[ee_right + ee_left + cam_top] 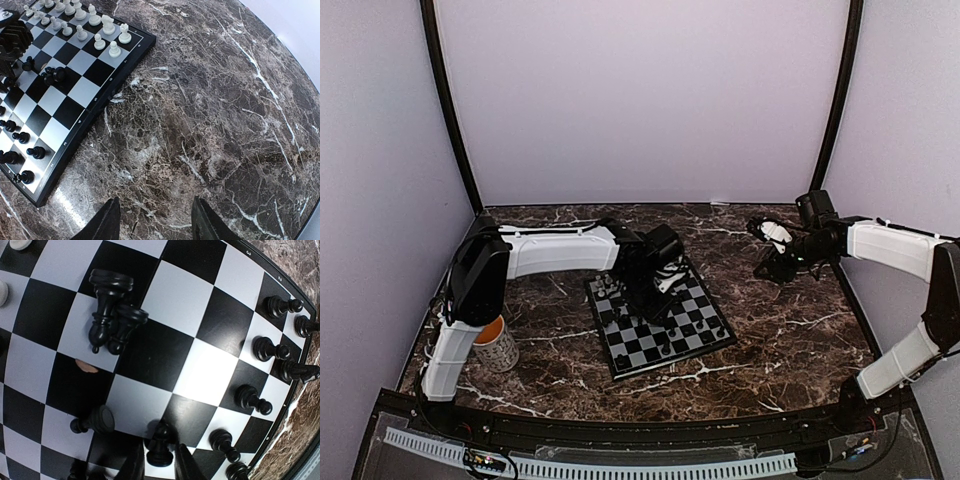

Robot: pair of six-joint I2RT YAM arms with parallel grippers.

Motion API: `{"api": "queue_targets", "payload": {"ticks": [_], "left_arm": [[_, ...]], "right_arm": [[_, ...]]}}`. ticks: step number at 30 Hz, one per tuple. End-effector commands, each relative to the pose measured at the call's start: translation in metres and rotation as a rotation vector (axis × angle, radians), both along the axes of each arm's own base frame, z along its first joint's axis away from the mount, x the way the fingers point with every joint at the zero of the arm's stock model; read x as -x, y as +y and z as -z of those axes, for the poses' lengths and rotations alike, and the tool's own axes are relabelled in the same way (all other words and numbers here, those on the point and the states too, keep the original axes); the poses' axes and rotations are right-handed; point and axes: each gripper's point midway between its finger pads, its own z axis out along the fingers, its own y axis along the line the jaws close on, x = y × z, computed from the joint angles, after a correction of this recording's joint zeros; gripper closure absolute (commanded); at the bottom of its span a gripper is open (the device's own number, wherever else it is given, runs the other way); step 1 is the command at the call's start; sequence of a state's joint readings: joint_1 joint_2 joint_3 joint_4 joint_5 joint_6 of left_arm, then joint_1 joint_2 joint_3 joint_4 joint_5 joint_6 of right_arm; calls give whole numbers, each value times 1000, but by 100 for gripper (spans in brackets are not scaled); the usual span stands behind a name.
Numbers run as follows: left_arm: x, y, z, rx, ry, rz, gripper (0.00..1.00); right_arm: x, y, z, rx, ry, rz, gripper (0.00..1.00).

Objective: Set up the chess pieces on the board
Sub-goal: Pick up the pawn from the chessboard.

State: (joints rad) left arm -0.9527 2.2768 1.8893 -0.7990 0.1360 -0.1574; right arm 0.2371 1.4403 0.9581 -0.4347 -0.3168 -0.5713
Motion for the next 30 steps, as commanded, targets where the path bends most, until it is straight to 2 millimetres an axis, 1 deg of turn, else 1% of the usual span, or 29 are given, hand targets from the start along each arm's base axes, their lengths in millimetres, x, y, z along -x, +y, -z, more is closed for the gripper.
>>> {"api": "queue_targets", "payload": {"ticks": [1,3,5,7,8,9,11,12,13,14,15,16,17,18,19,20,21,22,23,24,25,26,28,30], "left_arm": [[4,6,11,-31,27,14,78],[4,8,9,-39,29,16,81],[4,8,3,-40,23,24,82],[3,8,-7,-26,3,40,83],[1,6,-18,-4,-18,53,83],[1,7,-22,2,-28,59,83],[-3,7,-48,52,-70,78,85],[-5,5,-55,75,-93,95,85],[-6,8,-67,99,-112,97,86],[-10,5,-76,131,-142,111,86],[-9,9,-87,160,-154,112,86],[-12,5,-98,195,-197,145,86],[-11,11,-111,217,-229,151,86],[-17,6,-126,265,-296,173,86],[-12,14,-134,283,-330,187,86],[-18,8,-151,357,-395,185,86],[-12,16,-158,391,-410,181,85],[-14,13,-170,443,-457,177,85],[-9,21,-172,456,-471,175,85],[-11,19,-180,486,-507,169,84],[-11,26,-175,474,-523,158,84],[-13,26,-178,483,-548,152,85],[-16,32,-172,464,-573,146,85],[-15,36,-162,446,-580,145,87]], "right_arm": [[1,2,2,4,0,-11,50],[1,2,1,4,-4,-12,50],[1,2,0,3,-4,-11,50],[1,4,-2,-8,-5,-11,50],[0,5,-5,-16,-8,-10,50],[-1,6,-8,-26,-8,-6,50],[-5,9,-18,-55,-15,7,50],[-8,11,-24,-76,-18,15,51],[-10,15,-32,-102,-22,17,50],[-11,20,-40,-137,-15,15,51],[-11,28,-50,-190,-2,-4,51],[-11,36,-57,-230,20,-22,50],[-12,43,-65,-266,43,-32,50],[-16,49,-72,-304,67,-28,50],[-17,57,-78,-353,106,-26,50],[-18,67,-83,-401,142,-40,49],[-20,80,-88,-435,178,-64,48],[-17,91,-88,-454,233,-80,48],[-16,104,-91,-468,274,-104,48],[-14,116,-93,-481,316,-125,48],[-11,130,-96,-495,355,-146,48],[-9,143,-98,-511,390,-166,48],[-3,167,-102,-545,453,-206,48],[4,185,-102,-551,515,-241,48]]}}
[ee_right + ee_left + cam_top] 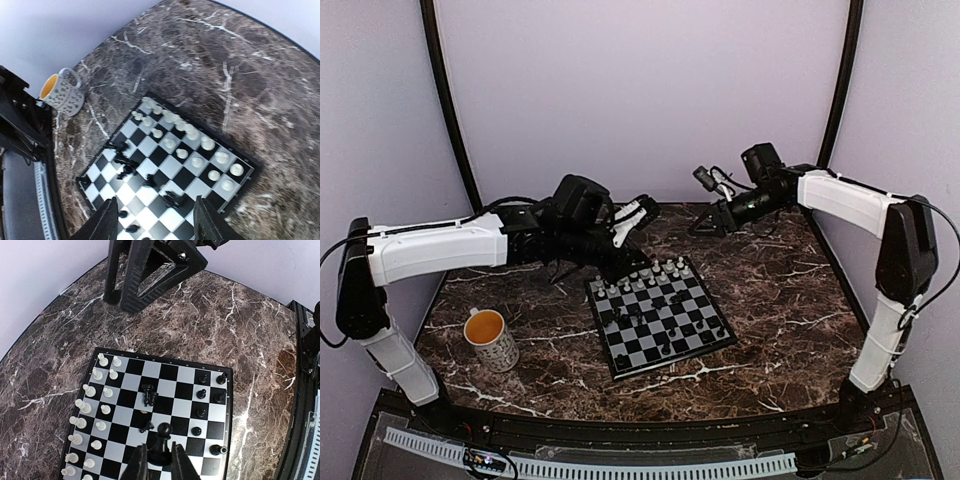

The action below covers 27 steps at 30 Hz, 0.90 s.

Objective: Set up the chess pieces on the board
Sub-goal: Pick up the pawn from the chessboard, then pass from the left arm to the right

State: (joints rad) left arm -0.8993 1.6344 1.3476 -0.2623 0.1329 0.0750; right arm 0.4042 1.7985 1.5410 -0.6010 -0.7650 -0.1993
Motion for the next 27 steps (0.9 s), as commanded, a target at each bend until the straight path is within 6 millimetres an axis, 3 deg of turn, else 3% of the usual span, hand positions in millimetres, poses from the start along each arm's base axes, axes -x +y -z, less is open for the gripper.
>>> {"api": "queue_targets", "payload": {"ticks": [1,11,27], "left_arm": [[-9,0,7,21,-87,-12,87],[-3,4,13,27,-74,-6,86],[-4,2,17,12,-60,-4,86]], "right_arm": [[34,44,-8,-75,224,-123,47],[73,83,12,-82,390,-255,43],[100,100,19,-115,462,-331,49]]}}
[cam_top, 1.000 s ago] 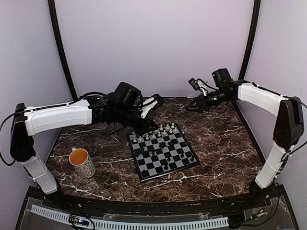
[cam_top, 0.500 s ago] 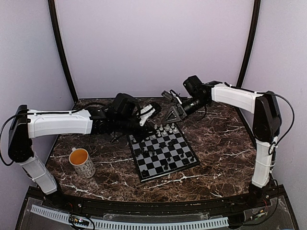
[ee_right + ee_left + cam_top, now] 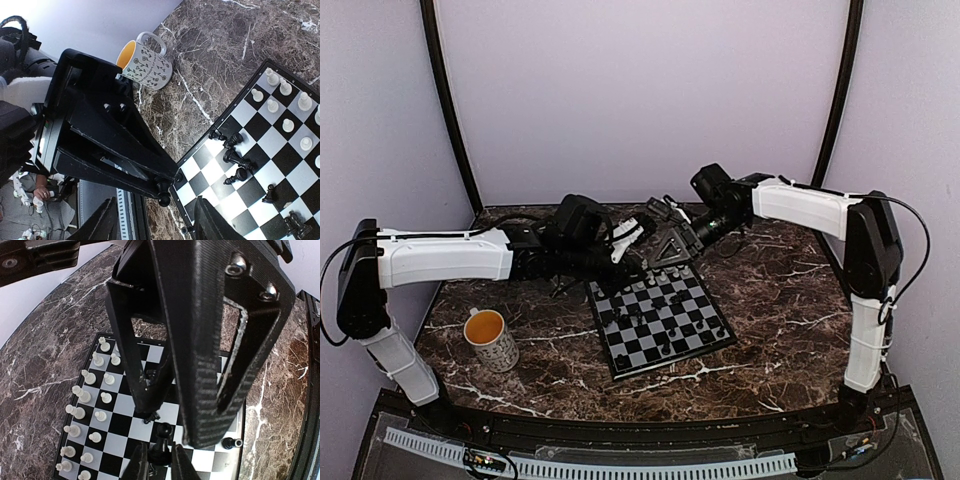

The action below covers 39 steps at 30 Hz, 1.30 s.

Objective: Set up the chess pieces on the board
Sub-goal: Pass from the left arm to the right

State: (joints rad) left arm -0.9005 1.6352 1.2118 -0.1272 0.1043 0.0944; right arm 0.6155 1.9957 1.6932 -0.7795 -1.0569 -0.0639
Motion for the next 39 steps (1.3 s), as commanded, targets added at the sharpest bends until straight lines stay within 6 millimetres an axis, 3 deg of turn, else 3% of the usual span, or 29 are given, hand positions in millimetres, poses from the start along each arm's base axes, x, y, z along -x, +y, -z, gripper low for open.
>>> {"api": "queue_targets", "payload": {"ticks": [1,11,26,28,30,33,39], "left_arm": [[-2,-4,-18,32,-34,7,86],[-1,-4,-21,41,-31,14,86],[-3,-2,-20,29,-34,0,86],[-3,-2,-20,28,-35,0,83],[-3,-1,-20,28,-36,-3,70],[-3,4,-27,37,-56,-18,61],[6,30,-84,188,-284,-32,46]], "right_arm": [[10,9,3,-26,33,-33,50],[12,15,6,-28,39,-37,58],[13,18,9,-38,46,-39,92],[12,18,8,-31,28,-34,94],[7,17,11,-6,-14,-23,96],[-2,15,13,40,-100,-11,98],[-13,8,22,133,-235,-2,100]]}}
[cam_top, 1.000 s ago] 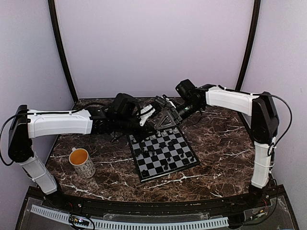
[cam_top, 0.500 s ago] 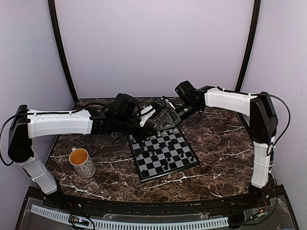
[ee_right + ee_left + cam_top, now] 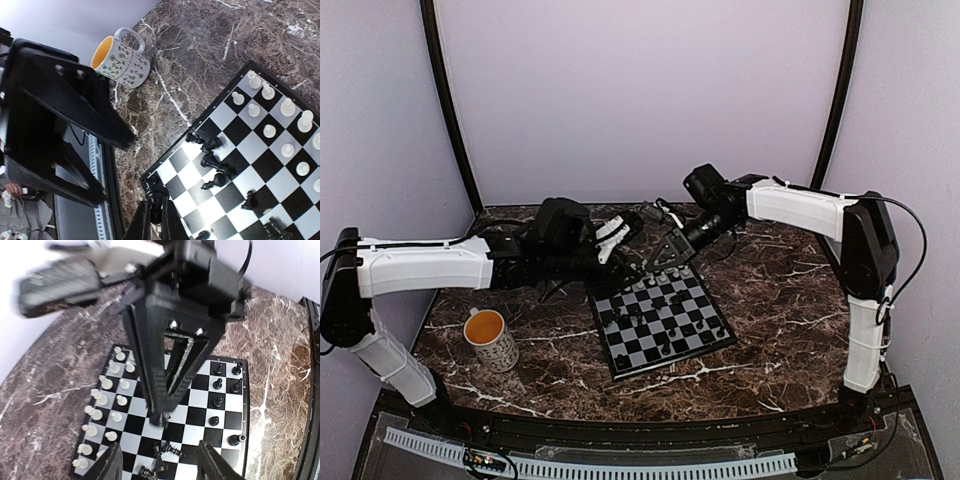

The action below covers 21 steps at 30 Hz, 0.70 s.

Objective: Set up the chess pieces on the board
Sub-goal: Pass from the left arm to the right

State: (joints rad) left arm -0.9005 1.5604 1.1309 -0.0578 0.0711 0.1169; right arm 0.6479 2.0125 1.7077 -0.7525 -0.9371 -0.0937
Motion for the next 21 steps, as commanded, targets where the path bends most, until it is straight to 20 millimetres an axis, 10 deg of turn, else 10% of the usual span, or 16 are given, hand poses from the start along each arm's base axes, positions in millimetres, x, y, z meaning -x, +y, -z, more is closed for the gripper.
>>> {"api": "queue_targets", "payload": {"ticks": [1,21], "left_arm": [[5,20,-84,188,-256,-17,45],[-56,110,-106,307,-235,-505,29]], "right_arm": [[-7,-2,8,93,-161,-16,100],[54,2,100,659,-724,-358,100]]}}
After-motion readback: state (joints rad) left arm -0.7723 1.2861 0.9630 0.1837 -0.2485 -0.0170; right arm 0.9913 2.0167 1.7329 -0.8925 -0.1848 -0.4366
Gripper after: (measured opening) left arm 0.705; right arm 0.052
